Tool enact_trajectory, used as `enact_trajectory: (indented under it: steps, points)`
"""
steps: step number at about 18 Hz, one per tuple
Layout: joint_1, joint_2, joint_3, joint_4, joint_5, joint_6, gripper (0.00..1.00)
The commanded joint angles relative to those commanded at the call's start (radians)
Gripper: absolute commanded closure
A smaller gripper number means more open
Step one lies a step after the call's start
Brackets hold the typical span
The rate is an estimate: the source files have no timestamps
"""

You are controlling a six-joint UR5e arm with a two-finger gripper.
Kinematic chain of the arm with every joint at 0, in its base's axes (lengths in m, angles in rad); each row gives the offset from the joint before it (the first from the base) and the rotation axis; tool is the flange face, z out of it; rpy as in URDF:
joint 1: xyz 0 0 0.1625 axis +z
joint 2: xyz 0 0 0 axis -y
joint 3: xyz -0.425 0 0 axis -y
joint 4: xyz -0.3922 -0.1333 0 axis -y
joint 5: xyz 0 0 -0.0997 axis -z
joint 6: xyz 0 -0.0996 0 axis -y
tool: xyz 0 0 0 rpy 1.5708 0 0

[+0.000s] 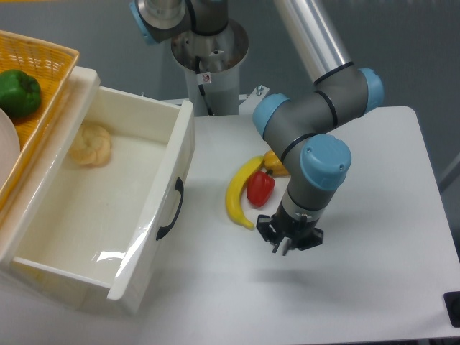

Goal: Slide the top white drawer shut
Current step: 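Move the gripper toward the open white drawer's front panel, then lower the gripper against the drawer front beside its black handle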

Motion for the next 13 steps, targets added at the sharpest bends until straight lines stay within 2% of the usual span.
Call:
enact_trajectory:
  steps: [3,6,11,12,13]
  points:
    - [0.002,0.032,0.003,-0.055,-0.074,0.000,1.00]
    - [0.002,0.055,0.003,-0.106,-0.112,0.002,1.00]
    - [-0.032,0.061,0.003,-0.177,-0.172,0.026,1.00]
    - [-0.057,0.061,0.003,-0.225,-0.175,0.056,1.00]
    - [-0.066,0.061,0.002,-0.249,-0.180,0.070,1.00]
